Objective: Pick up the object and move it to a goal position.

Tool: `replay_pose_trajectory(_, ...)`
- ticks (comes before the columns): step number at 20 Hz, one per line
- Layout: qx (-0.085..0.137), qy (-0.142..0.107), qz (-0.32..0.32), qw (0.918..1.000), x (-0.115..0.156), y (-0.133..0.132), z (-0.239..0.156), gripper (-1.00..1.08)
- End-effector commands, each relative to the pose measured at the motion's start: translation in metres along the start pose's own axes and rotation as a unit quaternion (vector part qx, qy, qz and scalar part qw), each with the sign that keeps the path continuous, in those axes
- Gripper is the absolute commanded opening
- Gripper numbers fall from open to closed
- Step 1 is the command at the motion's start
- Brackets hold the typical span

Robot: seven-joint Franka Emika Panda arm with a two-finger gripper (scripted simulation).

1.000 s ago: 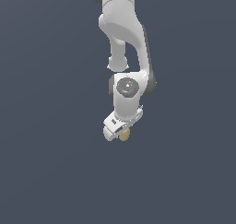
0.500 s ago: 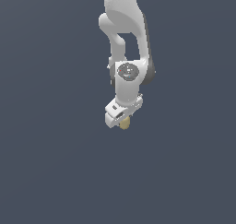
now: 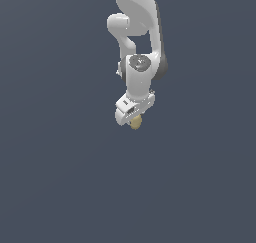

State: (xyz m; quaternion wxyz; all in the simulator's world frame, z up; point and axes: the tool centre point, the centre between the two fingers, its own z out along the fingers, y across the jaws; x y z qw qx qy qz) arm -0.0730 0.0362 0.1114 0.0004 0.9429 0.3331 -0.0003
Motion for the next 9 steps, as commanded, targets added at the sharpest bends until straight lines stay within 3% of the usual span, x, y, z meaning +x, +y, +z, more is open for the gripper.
replay_pose_trajectory(1,0.0,0.0,0.0,1.0,-0.0068,-0.0064,-0.0032,-1.0)
replay_pose_trajectory(9,0.0,0.0,0.0,1.0,-0.0154,-0.0146,-0.0075,-1.0)
